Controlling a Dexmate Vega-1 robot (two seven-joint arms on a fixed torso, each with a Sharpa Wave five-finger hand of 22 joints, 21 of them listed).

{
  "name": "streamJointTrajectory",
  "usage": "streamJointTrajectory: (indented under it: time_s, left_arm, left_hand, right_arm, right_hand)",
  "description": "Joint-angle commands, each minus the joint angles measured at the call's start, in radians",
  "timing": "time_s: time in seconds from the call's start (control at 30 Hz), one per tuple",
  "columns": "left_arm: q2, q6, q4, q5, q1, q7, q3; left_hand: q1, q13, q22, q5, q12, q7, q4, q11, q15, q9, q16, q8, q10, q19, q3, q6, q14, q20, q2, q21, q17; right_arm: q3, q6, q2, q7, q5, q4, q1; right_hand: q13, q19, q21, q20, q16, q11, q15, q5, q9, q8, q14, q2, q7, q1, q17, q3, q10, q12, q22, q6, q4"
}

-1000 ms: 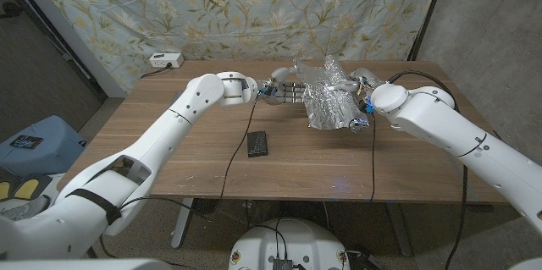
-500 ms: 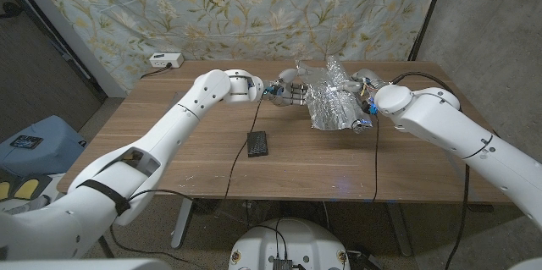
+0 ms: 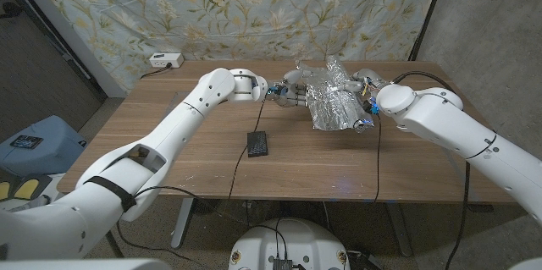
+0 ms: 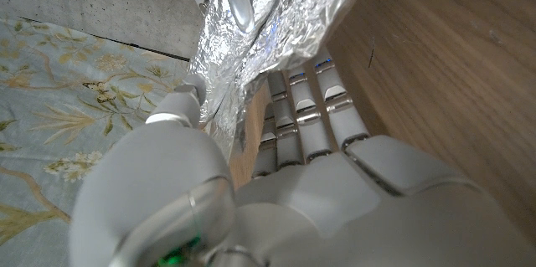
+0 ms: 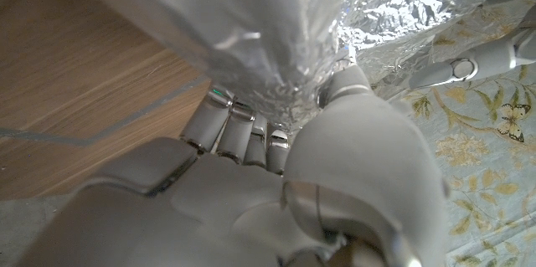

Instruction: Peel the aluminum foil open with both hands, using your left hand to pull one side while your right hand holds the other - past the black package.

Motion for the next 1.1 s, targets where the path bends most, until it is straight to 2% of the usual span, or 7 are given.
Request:
streamJointTrajectory:
  time_s: [0.03,0.2,0.27,0.33,0.47,0.63,1.1]
  left_arm:
    - [-0.018,-0.008,0.003,-0.022,0.03,0.016,-0.031]
    - [-0.024,-0.019,0.002,-0.034,0.043,0.032,-0.043]
    - [-0.023,-0.024,0.0,-0.034,0.046,0.032,-0.043]
    - [-0.024,-0.026,0.003,-0.039,0.049,0.034,-0.046]
    - [-0.02,-0.021,0.015,-0.038,0.043,0.02,-0.038]
    - [-0.025,-0.014,0.045,-0.036,0.031,-0.01,-0.027]
    - [-0.056,-0.03,0.139,0.01,-0.011,-0.104,0.003]
  left_hand:
    - [0.034,0.021,0.002,0.013,0.03,-0.001,-0.015,-0.021,-0.02,0.005,0.021,0.009,0.038,0.029,0.012,0.03,0.04,-0.015,0.009,0.016,0.014]
    - [0.089,0.043,0.004,0.028,0.062,-0.001,-0.024,-0.047,-0.044,0.007,0.039,0.013,0.071,0.055,0.033,0.066,0.074,-0.046,0.025,0.031,0.026]
    - [0.117,0.053,0.005,0.037,0.071,0.0,-0.026,-0.044,-0.055,0.007,0.044,0.014,0.074,0.064,0.046,0.081,0.086,-0.053,0.034,0.039,0.031]
    - [0.141,0.062,0.005,0.047,0.086,-0.002,-0.029,-0.065,-0.069,0.007,0.049,0.018,0.095,0.073,0.055,0.105,0.107,-0.064,0.029,0.047,0.03]
    - [0.223,0.08,0.007,0.078,0.1,-0.002,-0.034,-0.082,-0.093,0.004,0.05,0.014,0.095,0.075,0.092,0.136,0.117,-0.067,0.047,0.059,0.036]
    - [0.257,0.088,0.008,0.086,0.102,-0.003,-0.037,-0.079,-0.1,0.003,0.054,0.011,0.088,0.073,0.095,0.141,0.116,-0.068,0.037,0.064,0.043]
    - [0.276,0.104,0.01,0.077,0.1,-0.003,-0.02,-0.078,-0.091,0.005,0.06,0.003,0.065,0.061,0.068,0.132,0.088,-0.076,0.021,0.074,0.07]
  right_arm:
    - [0.01,0.014,-0.008,-0.007,-0.002,-0.015,-0.018]
    - [0.02,0.019,-0.011,-0.011,0.001,-0.018,-0.028]
    - [0.028,0.023,-0.01,-0.01,0.008,-0.017,-0.033]
    - [0.028,0.023,-0.011,-0.011,0.008,-0.017,-0.034]
    - [0.035,0.028,-0.009,-0.012,0.013,-0.014,-0.037]
    - [0.041,0.027,-0.006,-0.017,0.019,-0.015,-0.036]
    - [0.078,0.056,-0.012,-0.023,0.041,-0.02,-0.051]
  right_hand:
    - [0.011,-0.037,0.011,-0.125,-0.001,-0.012,-0.143,0.0,0.003,0.004,0.071,0.022,0.032,0.022,0.001,0.02,0.009,0.043,0.003,0.008,0.012]
    - [0.006,-0.038,0.016,-0.125,0.001,-0.017,-0.145,0.0,0.003,0.004,0.072,0.022,0.032,0.021,0.003,0.02,0.012,0.041,0.002,0.008,0.012]
    - [0.009,-0.038,0.018,-0.125,-0.001,-0.018,-0.145,0.0,0.004,0.004,0.072,0.023,0.031,0.02,0.002,0.02,0.012,0.043,0.002,0.008,0.013]
    - [0.008,-0.039,0.019,-0.125,-0.001,-0.019,-0.145,0.0,0.004,0.004,0.071,0.023,0.031,0.02,0.002,0.02,0.012,0.043,0.001,0.008,0.014]
    - [0.006,-0.041,0.023,-0.125,-0.001,-0.021,-0.148,0.001,0.004,0.003,0.073,0.024,0.029,0.02,0.002,0.02,0.013,0.042,0.001,0.008,0.014]
    - [0.009,-0.043,0.027,-0.125,0.0,-0.022,-0.147,0.001,0.005,0.003,0.073,0.025,0.028,0.02,0.004,0.021,0.013,0.044,0.0,0.008,0.013]
    - [0.007,-0.047,0.04,-0.125,-0.001,-0.022,-0.149,0.001,0.007,0.004,0.075,0.024,0.028,0.016,0.005,0.021,0.016,0.045,-0.001,0.011,0.015]
